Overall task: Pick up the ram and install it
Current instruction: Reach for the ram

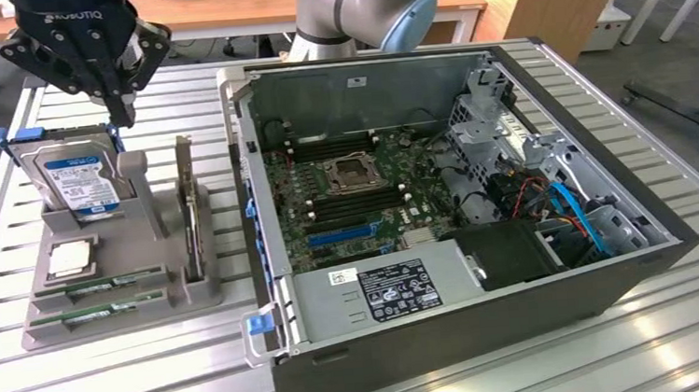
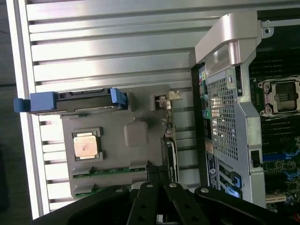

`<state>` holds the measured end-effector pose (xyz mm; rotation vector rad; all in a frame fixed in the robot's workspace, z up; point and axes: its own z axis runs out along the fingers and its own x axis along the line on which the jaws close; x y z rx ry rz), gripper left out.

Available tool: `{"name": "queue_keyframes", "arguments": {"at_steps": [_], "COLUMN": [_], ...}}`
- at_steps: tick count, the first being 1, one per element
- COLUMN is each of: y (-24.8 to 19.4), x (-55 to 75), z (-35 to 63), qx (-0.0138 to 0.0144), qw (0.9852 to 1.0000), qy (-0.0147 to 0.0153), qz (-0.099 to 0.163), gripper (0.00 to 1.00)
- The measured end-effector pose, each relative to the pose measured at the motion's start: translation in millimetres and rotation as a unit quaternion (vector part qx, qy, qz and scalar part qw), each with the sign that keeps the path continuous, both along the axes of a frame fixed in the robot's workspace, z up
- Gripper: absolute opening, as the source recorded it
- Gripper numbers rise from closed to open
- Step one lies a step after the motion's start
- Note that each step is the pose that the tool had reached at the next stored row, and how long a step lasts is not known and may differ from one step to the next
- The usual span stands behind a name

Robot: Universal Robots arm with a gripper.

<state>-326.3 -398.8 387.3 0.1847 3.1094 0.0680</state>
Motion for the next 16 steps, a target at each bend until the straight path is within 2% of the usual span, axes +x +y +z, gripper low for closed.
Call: {"name": "queue_keyframes", "arguments": {"at_steps": [16], "y": [0.1], "x": [-29.4], "z": [-3.0], "qx": [0.0000], "qw": [1.0000], "qy": [0.0000], "qz": [-0.009], "gripper": [0.10]}}
